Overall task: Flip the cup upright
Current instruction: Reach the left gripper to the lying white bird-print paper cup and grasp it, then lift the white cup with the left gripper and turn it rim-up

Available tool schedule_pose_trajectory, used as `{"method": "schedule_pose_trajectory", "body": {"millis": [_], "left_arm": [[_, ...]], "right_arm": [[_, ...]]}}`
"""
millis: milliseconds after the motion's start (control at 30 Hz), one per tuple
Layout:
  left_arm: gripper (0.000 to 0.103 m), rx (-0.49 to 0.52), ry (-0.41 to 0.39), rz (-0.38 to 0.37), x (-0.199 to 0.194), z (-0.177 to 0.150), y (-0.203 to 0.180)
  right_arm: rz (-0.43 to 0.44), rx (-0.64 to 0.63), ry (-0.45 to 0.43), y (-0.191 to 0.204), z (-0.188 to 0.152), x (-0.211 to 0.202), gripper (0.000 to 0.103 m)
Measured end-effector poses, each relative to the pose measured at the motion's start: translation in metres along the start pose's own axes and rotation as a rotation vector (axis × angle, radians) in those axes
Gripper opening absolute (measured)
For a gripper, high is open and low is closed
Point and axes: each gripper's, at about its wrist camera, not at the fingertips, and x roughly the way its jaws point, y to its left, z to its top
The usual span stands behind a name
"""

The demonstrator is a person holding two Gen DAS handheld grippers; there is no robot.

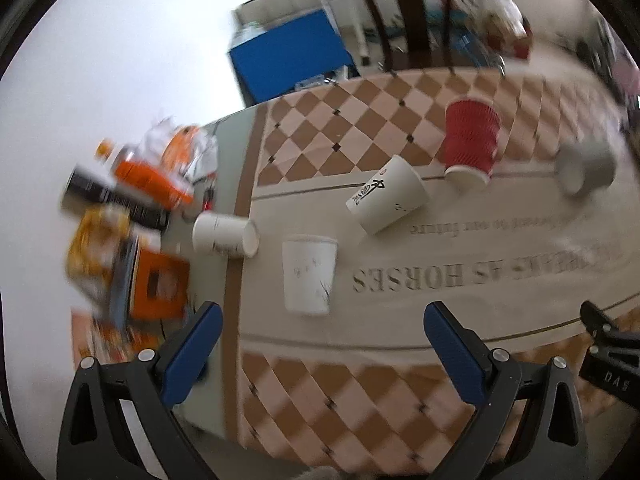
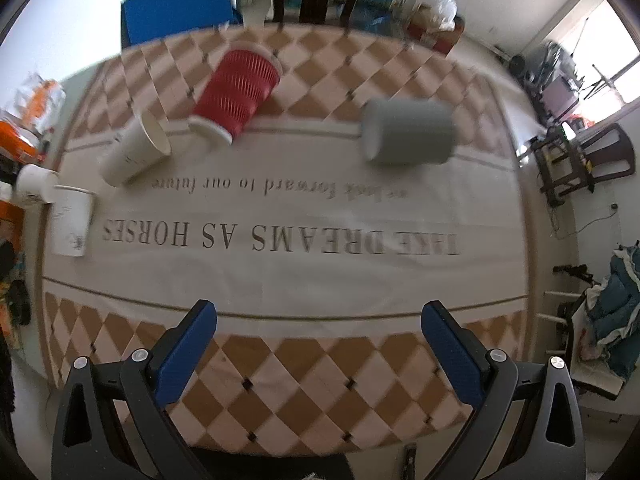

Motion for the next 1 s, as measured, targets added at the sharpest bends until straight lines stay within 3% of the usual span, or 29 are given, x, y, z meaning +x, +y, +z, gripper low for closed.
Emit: {"method": "schedule_pose_trajectory", "body": {"millis": [33, 133, 333, 433, 767, 833, 1000], "left_arm": [[0.100, 0.063, -0.041, 0.000, 0.012, 0.007, -0.004], [0.095, 0.190, -0.024, 0.006, 0.039, 0.027, -0.013], [0.074, 0.415, 0.014, -0.026, 0.088, 0.066, -0.039], [0.072, 0.501, 0.021, -0.039, 0.108, 0.082, -0.050], [0.069, 0.669, 0.082, -0.105, 0.161, 0.102, -0.086], [0.062, 0.682, 0.086, -0.110, 0.167, 0.102, -0.089], [0.059, 0.664, 0.056, -0.121, 0.168, 0.108, -0.087]], "right_arm": [[-0.004, 0.002, 0.020, 0.005, 0.004, 0.013, 0.102], [-0.008, -0.001, 0.070, 0.021, 0.020, 0.048, 0.102], [-0.044, 0.001, 0.135, 0.034, 0.054, 0.099, 0.102], [-0.061, 0.010, 0.156, 0.033, 0.067, 0.115, 0.102], [-0.096, 0.041, 0.208, 0.020, 0.094, 0.150, 0.102], [-0.100, 0.046, 0.215, 0.017, 0.096, 0.154, 0.102], [-0.114, 0.048, 0.221, 0.011, 0.097, 0.157, 0.102]]}}
